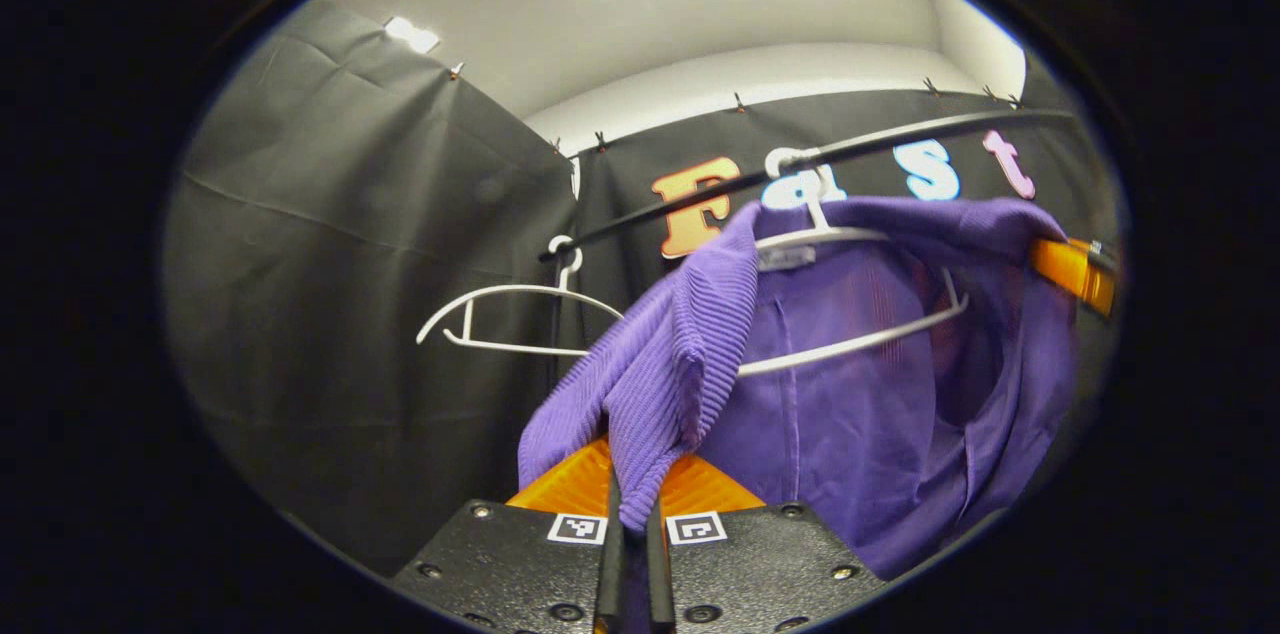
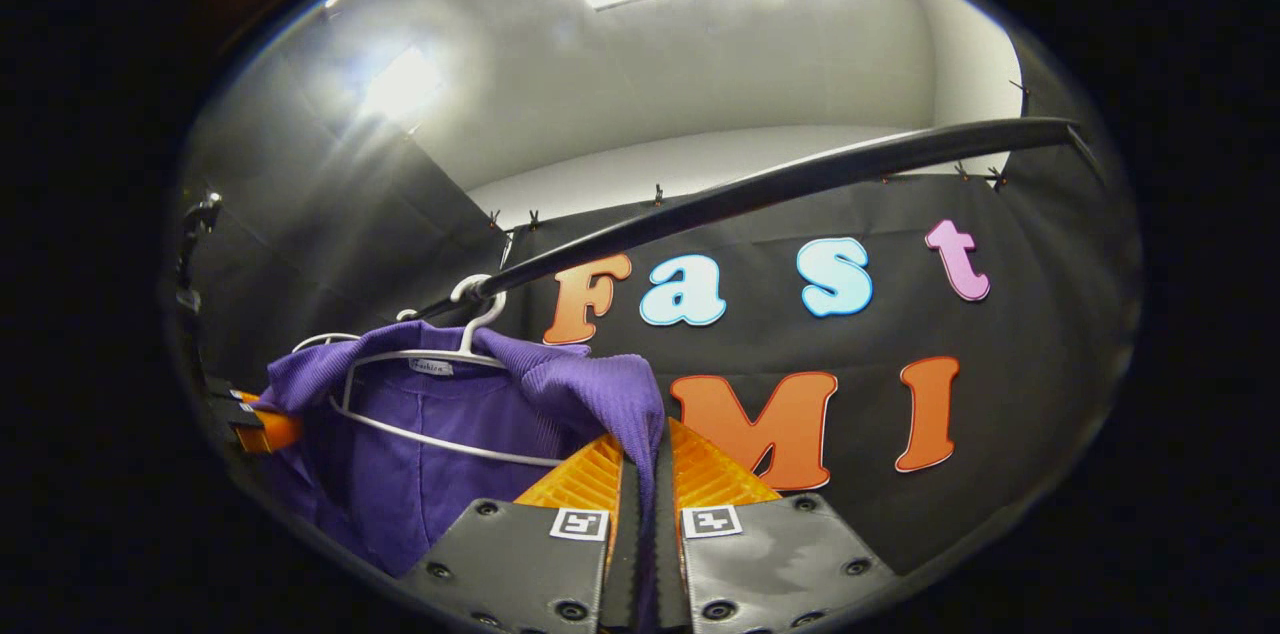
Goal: Grasp the clothes on the hanger with both hands and then place them into the laundry hamper below.
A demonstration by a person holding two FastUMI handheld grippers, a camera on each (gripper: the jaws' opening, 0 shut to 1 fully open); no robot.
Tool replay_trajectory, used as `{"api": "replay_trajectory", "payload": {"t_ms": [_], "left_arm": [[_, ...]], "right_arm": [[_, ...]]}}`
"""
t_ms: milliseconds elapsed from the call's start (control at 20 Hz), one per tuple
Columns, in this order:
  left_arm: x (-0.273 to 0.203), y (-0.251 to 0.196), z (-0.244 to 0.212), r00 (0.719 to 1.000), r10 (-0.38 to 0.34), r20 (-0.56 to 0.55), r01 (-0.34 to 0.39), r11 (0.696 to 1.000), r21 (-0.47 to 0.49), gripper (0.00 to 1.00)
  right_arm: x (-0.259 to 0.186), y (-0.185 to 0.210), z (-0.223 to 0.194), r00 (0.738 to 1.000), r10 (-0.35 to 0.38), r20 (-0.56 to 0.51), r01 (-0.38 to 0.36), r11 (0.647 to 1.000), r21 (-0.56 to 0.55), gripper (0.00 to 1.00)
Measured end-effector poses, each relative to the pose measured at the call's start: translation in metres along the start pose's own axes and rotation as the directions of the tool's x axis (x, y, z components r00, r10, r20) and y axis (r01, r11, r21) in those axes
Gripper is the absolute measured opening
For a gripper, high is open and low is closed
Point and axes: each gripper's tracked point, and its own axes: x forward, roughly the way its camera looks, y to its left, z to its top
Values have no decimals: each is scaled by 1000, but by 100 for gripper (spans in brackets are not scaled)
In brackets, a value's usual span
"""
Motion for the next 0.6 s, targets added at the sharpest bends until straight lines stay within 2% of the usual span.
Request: {"api": "replay_trajectory", "payload": {"t_ms": [100,250,300,350,400,450,550,600], "left_arm": [[8,25,25,999,38,35,-37,999,-27,8],[25,59,66,992,94,83,-95,995,7,6],[33,68,75,990,109,86,-111,994,13,9],[43,78,82,989,118,88,-119,993,10,6],[53,87,86,988,129,87,-130,992,-1,8],[63,100,87,984,148,96,-148,989,-7,8],[84,124,74,978,188,88,-187,982,-25,11],[94,128,59,983,174,54,-172,984,-48,9]], "right_arm": [[5,-4,3,1000,-23,10,23,1000,2,14],[13,-10,0,999,-52,5,52,999,1,13],[14,-11,-2,998,-61,1,61,998,2,14],[15,-11,-3,998,-65,-2,65,998,7,14],[15,-10,-4,998,-66,-1,66,998,14,13],[15,-9,-2,998,-67,4,67,997,24,17],[15,-4,4,999,-52,13,51,997,57,10],[14,-3,5,999,-48,10,47,997,67,13]]}}
